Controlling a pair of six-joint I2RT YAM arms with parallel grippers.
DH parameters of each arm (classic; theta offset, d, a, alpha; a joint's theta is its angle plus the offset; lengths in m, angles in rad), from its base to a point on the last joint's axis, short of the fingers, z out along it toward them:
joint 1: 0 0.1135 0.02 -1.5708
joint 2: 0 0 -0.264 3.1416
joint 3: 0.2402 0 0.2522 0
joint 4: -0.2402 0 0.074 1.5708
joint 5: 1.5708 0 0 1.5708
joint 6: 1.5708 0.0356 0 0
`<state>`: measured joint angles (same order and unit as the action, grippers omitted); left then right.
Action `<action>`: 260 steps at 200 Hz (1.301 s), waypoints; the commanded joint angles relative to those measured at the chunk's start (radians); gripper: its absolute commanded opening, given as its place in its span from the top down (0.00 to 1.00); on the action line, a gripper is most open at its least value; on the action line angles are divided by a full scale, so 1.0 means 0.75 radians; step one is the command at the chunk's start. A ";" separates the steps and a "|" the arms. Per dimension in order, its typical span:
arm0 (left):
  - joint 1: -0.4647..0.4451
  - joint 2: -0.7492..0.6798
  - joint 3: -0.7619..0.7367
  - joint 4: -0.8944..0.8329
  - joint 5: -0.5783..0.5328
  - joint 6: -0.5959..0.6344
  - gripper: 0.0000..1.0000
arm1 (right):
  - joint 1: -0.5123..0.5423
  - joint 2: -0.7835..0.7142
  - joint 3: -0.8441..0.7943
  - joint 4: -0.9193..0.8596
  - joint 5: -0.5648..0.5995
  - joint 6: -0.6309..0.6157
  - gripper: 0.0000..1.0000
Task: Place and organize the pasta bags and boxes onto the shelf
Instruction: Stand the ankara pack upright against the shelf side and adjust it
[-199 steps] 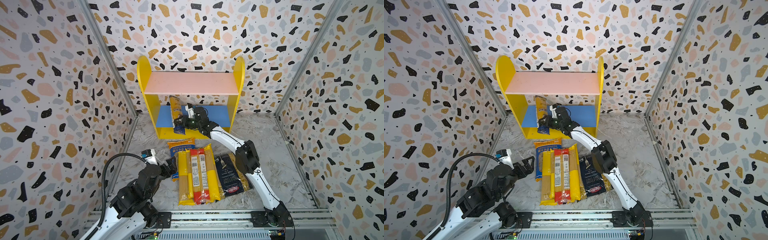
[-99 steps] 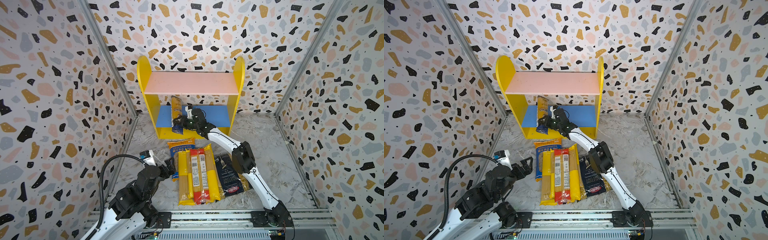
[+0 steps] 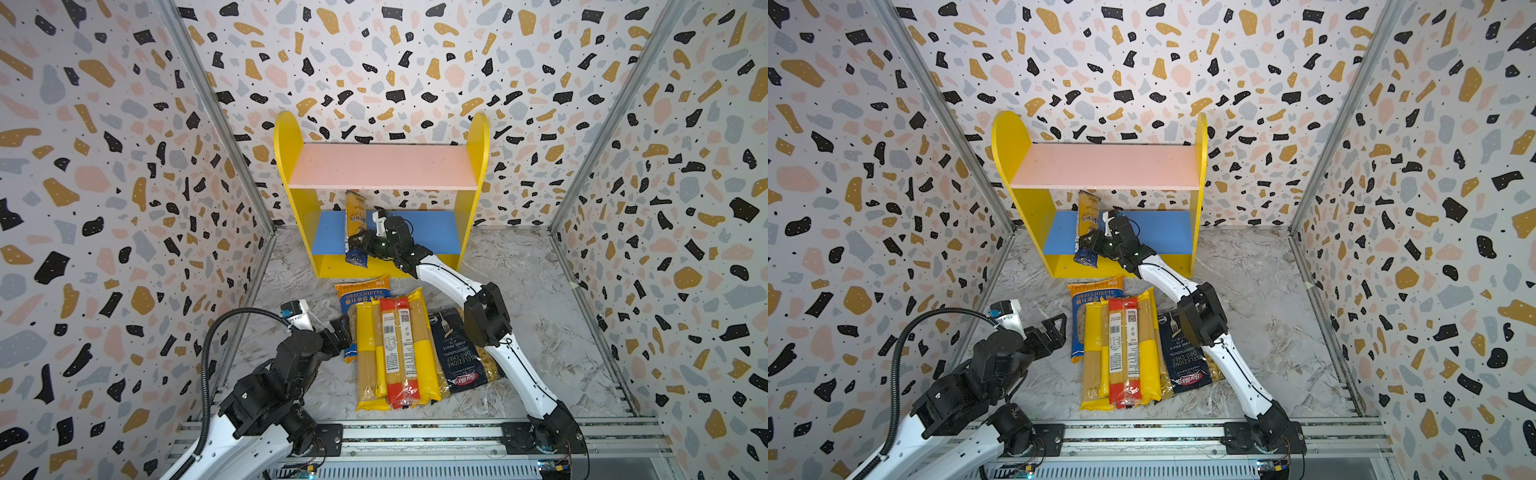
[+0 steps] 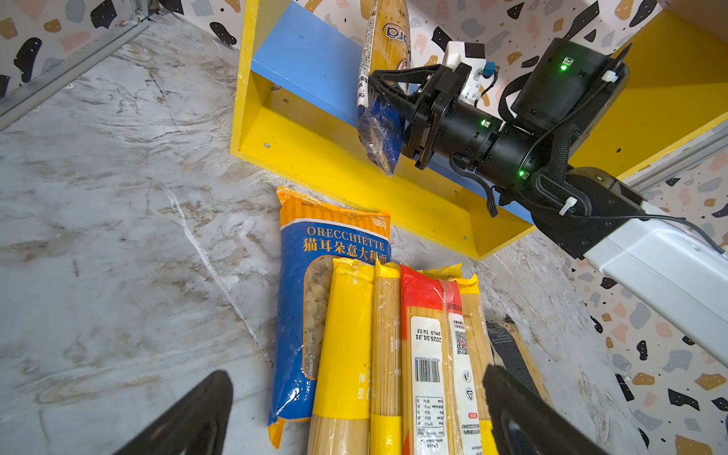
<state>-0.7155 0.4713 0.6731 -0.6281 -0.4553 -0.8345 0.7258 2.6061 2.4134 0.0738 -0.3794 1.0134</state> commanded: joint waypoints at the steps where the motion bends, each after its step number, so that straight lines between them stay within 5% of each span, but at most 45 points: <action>1: -0.005 -0.005 -0.003 0.015 -0.020 0.007 0.01 | -0.003 -0.109 0.079 0.169 0.023 -0.022 0.71; 88: -0.005 -0.044 0.013 -0.026 -0.043 0.015 0.00 | 0.000 -0.126 0.027 0.164 0.035 -0.002 0.48; 190: -0.005 -0.080 0.016 -0.048 -0.058 0.010 0.00 | 0.018 -0.117 -0.003 0.094 0.039 0.035 0.48; 260: -0.005 -0.083 0.151 -0.149 -0.132 0.041 0.00 | 0.059 -0.315 -0.101 -0.279 0.282 -0.324 0.47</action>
<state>-0.7155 0.4088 0.7280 -0.7177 -0.5106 -0.8288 0.7628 2.5500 2.3966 -0.0475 -0.2516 0.9062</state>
